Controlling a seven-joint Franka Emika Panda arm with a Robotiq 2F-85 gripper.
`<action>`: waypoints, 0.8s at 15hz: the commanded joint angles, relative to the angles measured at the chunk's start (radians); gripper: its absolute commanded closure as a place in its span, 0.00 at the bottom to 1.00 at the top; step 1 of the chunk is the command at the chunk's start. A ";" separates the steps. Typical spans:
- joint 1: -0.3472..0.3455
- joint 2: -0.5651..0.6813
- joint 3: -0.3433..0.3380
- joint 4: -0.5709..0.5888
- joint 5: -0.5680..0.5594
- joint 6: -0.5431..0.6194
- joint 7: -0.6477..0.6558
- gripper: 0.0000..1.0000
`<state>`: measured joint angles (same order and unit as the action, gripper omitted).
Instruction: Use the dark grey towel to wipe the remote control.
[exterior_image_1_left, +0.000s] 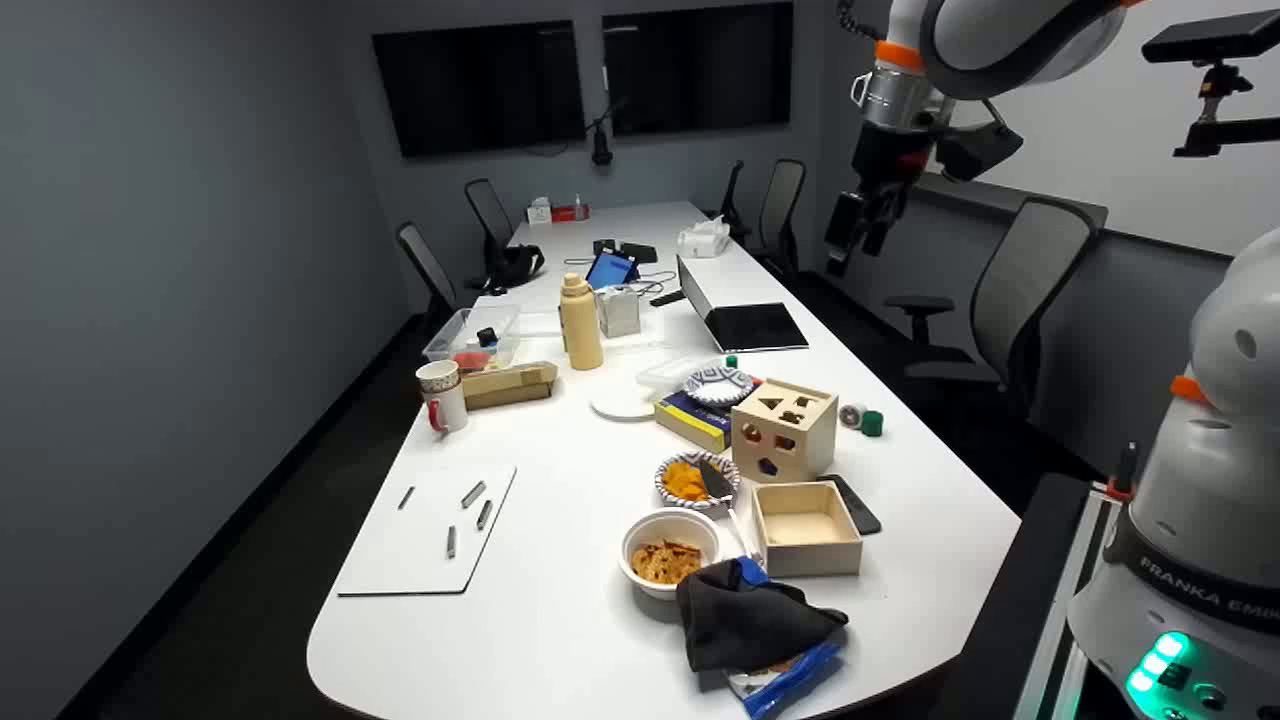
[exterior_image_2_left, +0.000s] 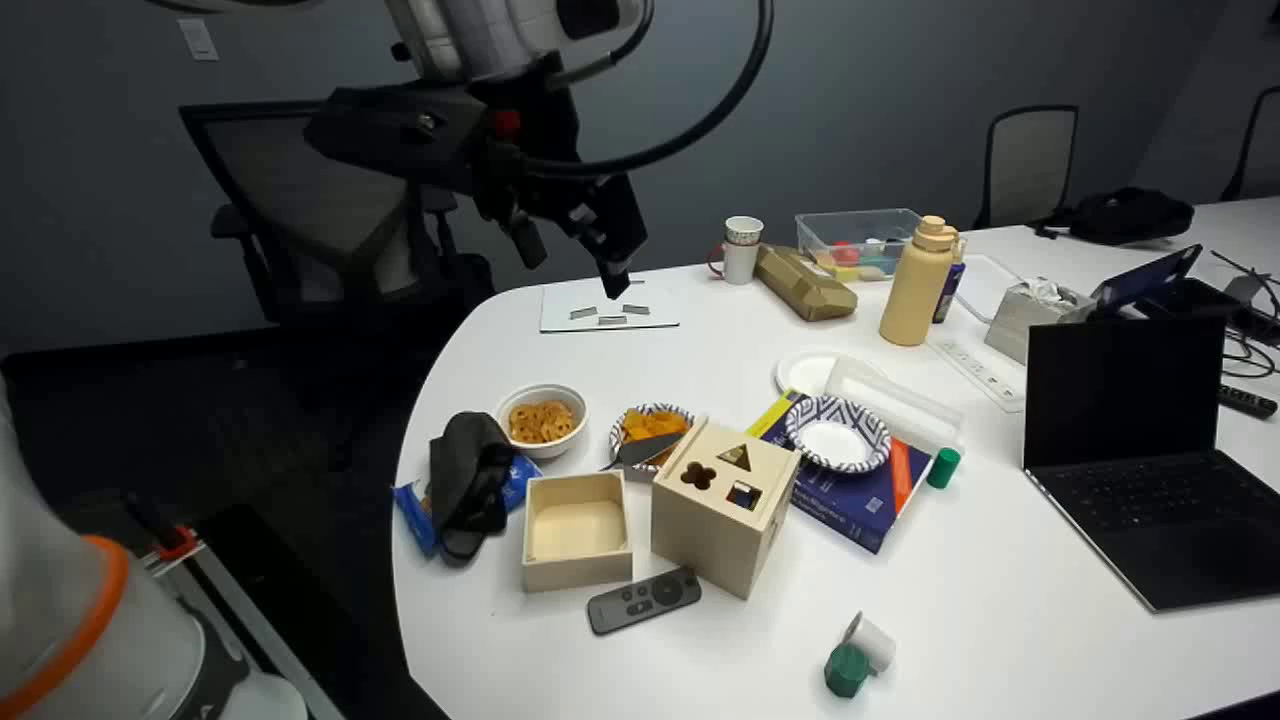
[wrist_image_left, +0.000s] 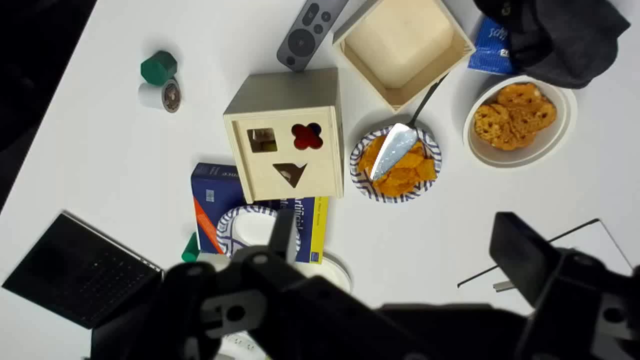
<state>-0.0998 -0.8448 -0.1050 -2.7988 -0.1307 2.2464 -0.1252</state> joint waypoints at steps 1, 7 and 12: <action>0.000 0.001 0.001 -0.005 0.001 -0.006 0.000 0.00; 0.000 0.014 0.001 -0.011 0.001 -0.007 0.000 0.00; 0.003 0.038 0.008 0.002 -0.004 -0.014 -0.001 0.00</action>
<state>-0.0997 -0.8299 -0.1049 -2.8086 -0.1307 2.2416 -0.1252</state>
